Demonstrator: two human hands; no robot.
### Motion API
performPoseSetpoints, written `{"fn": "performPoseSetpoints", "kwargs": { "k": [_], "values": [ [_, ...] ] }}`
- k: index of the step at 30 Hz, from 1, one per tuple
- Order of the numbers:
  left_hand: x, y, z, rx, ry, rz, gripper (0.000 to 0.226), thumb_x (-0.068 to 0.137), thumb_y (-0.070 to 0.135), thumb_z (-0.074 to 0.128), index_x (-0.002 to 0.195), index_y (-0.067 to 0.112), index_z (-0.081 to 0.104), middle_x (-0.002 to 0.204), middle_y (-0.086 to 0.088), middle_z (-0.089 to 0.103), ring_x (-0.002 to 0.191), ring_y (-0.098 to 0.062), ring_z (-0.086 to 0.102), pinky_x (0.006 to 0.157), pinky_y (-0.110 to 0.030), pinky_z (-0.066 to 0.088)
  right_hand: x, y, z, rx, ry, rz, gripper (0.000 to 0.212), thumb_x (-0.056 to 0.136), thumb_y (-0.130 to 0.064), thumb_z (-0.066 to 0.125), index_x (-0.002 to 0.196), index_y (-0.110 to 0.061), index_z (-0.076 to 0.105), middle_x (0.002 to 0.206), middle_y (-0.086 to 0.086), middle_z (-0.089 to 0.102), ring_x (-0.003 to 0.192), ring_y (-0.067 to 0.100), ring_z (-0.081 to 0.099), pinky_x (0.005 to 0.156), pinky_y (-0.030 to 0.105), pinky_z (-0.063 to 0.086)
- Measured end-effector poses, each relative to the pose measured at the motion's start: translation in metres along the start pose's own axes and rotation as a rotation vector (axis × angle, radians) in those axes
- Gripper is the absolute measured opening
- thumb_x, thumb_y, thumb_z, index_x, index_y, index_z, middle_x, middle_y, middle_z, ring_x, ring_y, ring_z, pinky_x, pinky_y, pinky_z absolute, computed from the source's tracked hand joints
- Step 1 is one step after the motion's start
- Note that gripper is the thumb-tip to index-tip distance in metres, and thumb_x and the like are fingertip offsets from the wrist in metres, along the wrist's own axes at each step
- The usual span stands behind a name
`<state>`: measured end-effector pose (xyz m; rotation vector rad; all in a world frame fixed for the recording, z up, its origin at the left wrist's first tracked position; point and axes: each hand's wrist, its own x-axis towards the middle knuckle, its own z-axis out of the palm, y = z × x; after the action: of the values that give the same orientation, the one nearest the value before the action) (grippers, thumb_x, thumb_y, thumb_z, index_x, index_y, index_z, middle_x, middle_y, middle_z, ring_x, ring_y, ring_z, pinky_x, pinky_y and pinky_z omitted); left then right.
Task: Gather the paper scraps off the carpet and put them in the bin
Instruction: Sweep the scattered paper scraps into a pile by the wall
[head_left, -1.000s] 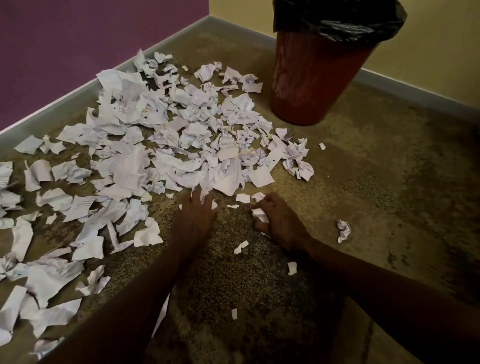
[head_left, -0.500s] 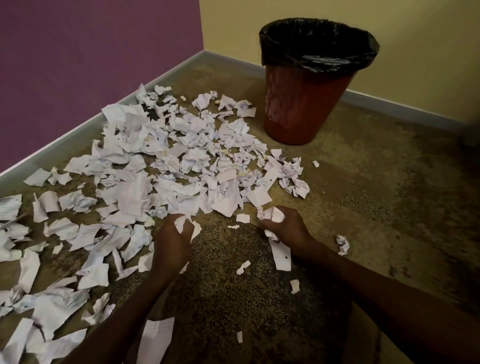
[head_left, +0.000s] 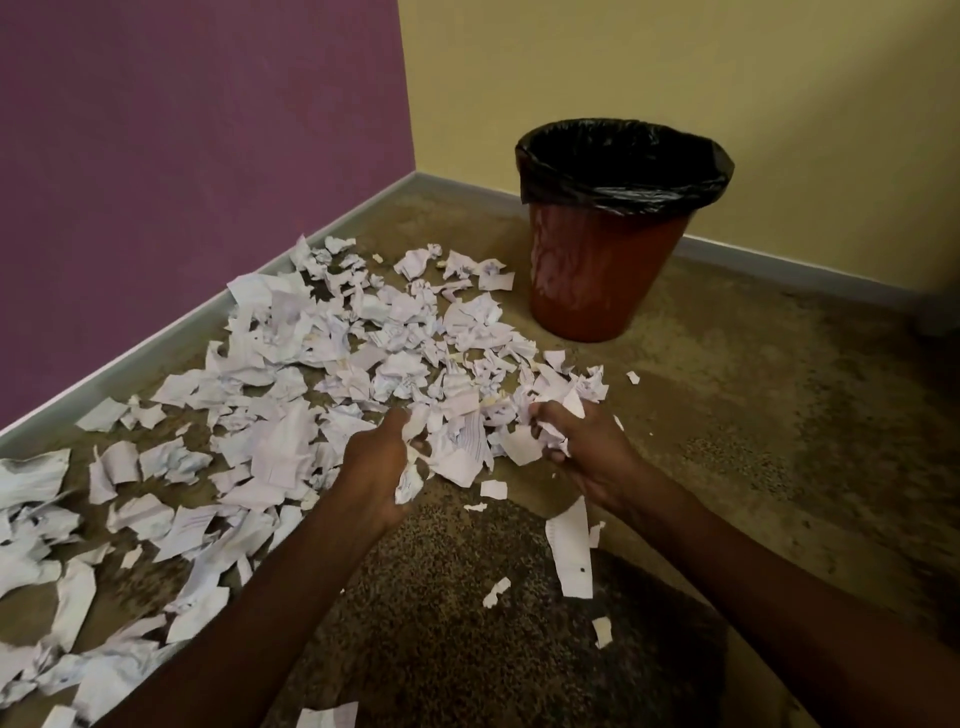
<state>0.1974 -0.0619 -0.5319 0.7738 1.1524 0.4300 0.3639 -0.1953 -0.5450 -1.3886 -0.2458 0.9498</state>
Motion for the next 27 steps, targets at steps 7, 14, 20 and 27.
{"fn": "performPoseSetpoints", "kwargs": {
  "k": [7,14,20,27],
  "values": [
    [0.001,0.058,0.058,-0.183,-0.241,-0.028,0.013,0.096,0.022,0.053,0.103,0.011,0.057,0.067,-0.002,0.057,0.037,-0.009,0.051,0.032,-0.014,0.037,0.015,-0.068,0.017,0.211,-0.025,-0.179,0.005,0.086,-0.002,0.062,0.082,-0.005,0.064,0.075,0.009,0.059,0.059,0.012,0.045,0.036,0.017,0.030],
    [-0.010,0.121,0.125,0.471,-0.210,0.477,0.013,0.096,0.013,0.054,0.087,0.022,0.053,0.072,0.004,0.052,0.054,-0.005,0.052,0.041,-0.011,0.039,0.045,-0.145,0.027,0.360,0.045,-0.359,0.004,0.085,-0.002,0.063,0.088,-0.004,0.062,0.075,0.012,0.059,0.053,0.013,0.046,0.037,0.018,0.029],
    [0.014,0.155,0.205,0.847,-0.153,0.689,0.055,0.078,0.021,0.061,0.126,0.005,0.041,0.108,-0.009,0.055,0.083,-0.019,0.053,0.066,-0.027,0.041,0.076,-0.206,0.036,0.561,0.154,-0.485,0.010,0.086,-0.006,0.068,0.082,-0.004,0.059,0.054,0.005,0.053,0.035,0.012,0.043,0.043,0.020,0.038],
    [0.016,0.186,0.275,1.280,0.054,1.023,0.043,0.094,0.030,0.057,0.130,0.009,0.052,0.129,-0.011,0.058,0.117,-0.026,0.058,0.084,-0.029,0.046,0.127,-0.248,0.024,0.489,0.446,-0.576,0.025,0.080,-0.008,0.069,0.060,-0.007,0.053,0.052,0.004,0.058,0.048,0.022,0.058,0.055,0.031,0.052]
  ]
}}
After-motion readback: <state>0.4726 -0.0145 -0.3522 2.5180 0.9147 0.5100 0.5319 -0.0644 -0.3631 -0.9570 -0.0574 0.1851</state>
